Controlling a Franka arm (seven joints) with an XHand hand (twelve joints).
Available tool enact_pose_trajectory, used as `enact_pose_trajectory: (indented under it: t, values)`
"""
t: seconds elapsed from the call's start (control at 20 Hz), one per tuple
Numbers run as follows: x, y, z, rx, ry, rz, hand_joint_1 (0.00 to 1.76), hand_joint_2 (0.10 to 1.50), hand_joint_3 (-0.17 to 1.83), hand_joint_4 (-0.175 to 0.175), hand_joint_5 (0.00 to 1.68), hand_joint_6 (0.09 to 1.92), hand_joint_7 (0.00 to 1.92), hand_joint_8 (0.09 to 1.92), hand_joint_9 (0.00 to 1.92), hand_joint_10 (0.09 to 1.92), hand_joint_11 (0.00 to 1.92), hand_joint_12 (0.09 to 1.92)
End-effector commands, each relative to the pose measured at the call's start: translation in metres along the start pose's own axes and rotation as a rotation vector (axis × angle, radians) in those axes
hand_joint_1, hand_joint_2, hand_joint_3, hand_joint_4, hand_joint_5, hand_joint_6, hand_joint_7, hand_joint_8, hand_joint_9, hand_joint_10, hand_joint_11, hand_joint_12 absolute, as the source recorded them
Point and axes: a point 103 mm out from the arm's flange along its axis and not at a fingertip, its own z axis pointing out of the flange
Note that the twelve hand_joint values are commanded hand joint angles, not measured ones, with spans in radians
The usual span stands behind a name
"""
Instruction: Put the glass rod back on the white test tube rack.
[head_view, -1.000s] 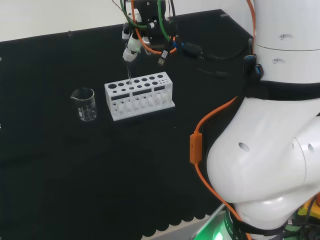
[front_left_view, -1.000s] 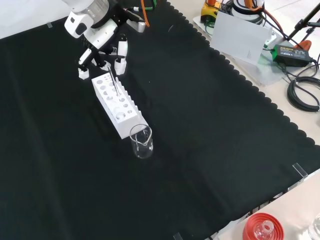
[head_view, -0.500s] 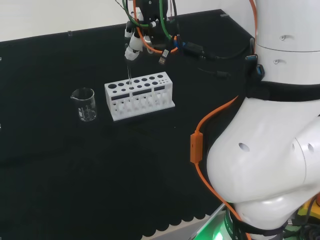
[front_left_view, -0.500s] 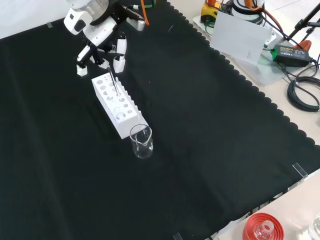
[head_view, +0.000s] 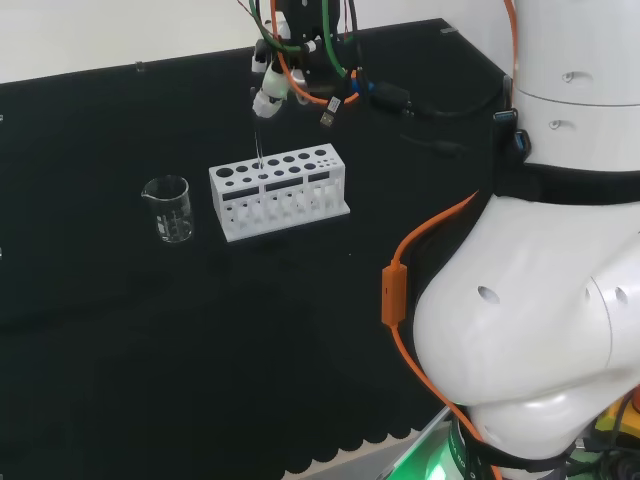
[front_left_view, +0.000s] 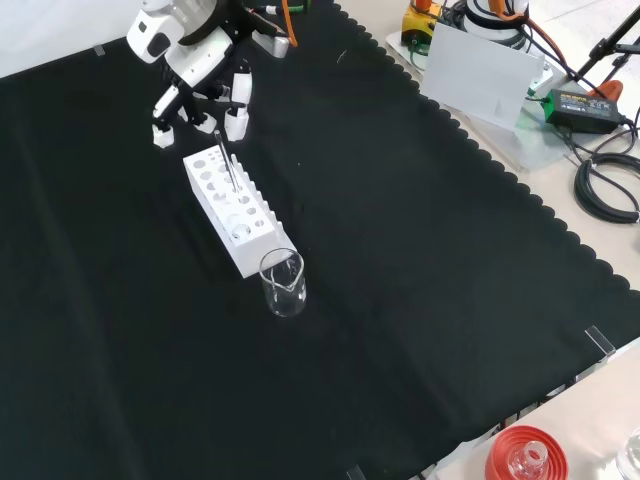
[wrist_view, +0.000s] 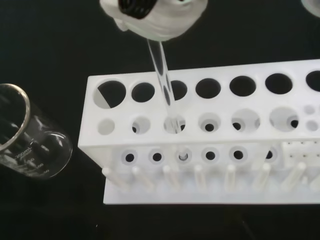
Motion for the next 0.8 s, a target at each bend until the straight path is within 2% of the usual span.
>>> enact_pose_trajectory:
  t: [0.05, 0.55, 0.6, 0.65, 0.8]
  values:
    - [-0.002, -0.007, -0.014, -0.016, -0.010, 0.014, 1.14, 0.86, -0.17, -0.175, 0.23, 0.66, 1.12, 0.73, 1.92, 0.31, 1.92, 0.34]
    - [-0.004, -0.011, -0.017, -0.015, -0.012, 0.022, 1.14, 0.86, -0.17, -0.175, 0.26, 0.67, 1.12, 0.73, 1.92, 0.31, 1.92, 0.34]
    - [-0.004, -0.012, -0.017, -0.022, 0.005, 0.008, 1.14, 0.86, -0.17, -0.175, 0.26, 0.67, 1.12, 0.73, 1.92, 0.31, 1.92, 0.35]
    - [-0.007, -0.013, -0.020, -0.021, -0.006, 0.004, 1.14, 0.86, -0.17, -0.175, 0.26, 0.67, 1.12, 0.73, 1.92, 0.31, 1.92, 0.35]
    - [-0.016, -0.017, -0.026, -0.028, 0.006, 0.043, 1.14, 0.86, -0.17, -0.175, 0.26, 0.68, 1.12, 0.73, 1.92, 0.31, 1.92, 0.35]
